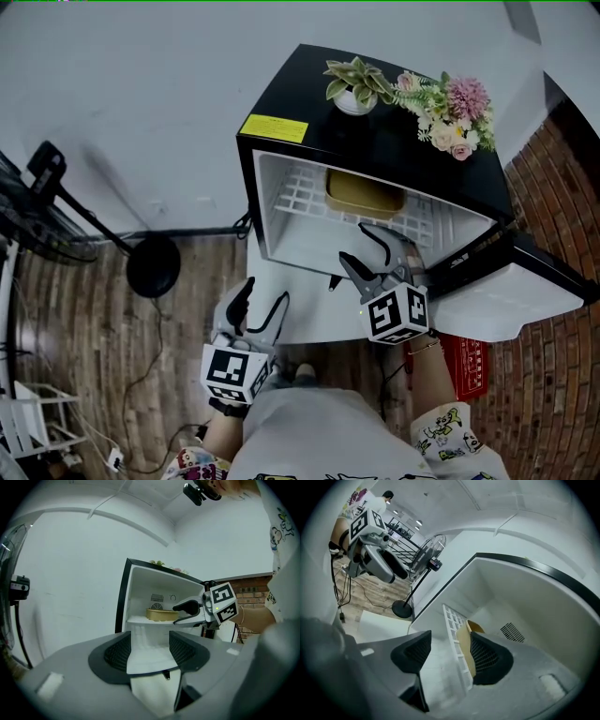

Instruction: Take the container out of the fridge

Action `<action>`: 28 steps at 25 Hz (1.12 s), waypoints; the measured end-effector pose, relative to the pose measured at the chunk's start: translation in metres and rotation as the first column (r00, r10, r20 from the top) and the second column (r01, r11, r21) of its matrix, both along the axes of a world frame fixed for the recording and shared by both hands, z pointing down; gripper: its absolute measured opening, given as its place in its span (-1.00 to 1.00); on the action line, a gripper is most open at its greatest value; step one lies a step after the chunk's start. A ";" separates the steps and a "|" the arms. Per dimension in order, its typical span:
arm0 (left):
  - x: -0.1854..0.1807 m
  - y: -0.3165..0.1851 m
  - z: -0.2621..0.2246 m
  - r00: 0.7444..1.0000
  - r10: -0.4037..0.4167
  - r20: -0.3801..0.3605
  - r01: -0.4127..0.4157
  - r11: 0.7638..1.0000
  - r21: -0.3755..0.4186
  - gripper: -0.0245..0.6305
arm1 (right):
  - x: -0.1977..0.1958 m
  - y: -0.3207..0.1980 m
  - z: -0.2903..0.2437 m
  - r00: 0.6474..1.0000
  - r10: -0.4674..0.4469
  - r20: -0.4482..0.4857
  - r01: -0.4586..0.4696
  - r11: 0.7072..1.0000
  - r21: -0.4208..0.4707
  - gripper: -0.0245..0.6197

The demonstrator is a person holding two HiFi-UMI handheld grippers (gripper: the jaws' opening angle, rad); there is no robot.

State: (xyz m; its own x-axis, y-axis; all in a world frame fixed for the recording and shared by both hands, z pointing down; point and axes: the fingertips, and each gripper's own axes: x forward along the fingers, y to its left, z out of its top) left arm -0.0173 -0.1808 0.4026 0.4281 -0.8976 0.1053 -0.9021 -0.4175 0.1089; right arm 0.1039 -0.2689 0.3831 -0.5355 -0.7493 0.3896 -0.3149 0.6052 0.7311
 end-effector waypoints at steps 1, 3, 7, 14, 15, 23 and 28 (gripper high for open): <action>0.000 0.000 -0.001 1.000 -0.001 -0.003 0.001 1.000 0.000 -0.16 | -0.001 -0.003 0.000 1.000 0.000 -0.018 0.000 1.000 0.007 -0.13; -0.001 -0.001 0.000 1.000 -0.002 -0.009 0.002 1.000 0.002 -0.16 | -0.004 -0.008 -0.001 0.999 0.000 -0.052 0.001 1.000 0.022 -0.12; -0.004 -0.002 0.002 1.000 -0.004 -0.019 0.004 1.000 0.007 -0.16 | -0.011 -0.014 0.001 0.994 -0.004 -0.113 0.009 0.999 0.049 -0.10; -0.006 -0.002 -0.001 1.000 0.008 -0.024 -0.007 1.000 0.021 -0.16 | -0.018 -0.027 -0.001 0.985 0.017 -0.174 -0.003 0.996 0.085 -0.09; -0.006 -0.001 -0.002 1.000 0.011 -0.024 -0.010 1.000 0.024 -0.16 | -0.020 -0.029 -0.001 0.983 0.019 -0.183 -0.003 0.996 0.087 -0.09; -0.007 0.004 -0.006 0.999 0.027 -0.025 -0.026 0.999 0.038 -0.16 | -0.026 -0.049 0.010 0.962 0.041 -0.269 -0.022 0.997 0.073 -0.07; -0.009 0.006 -0.005 0.999 0.028 -0.032 -0.026 0.999 0.040 -0.16 | -0.023 -0.057 0.019 0.950 0.059 -0.306 -0.049 0.998 0.041 -0.04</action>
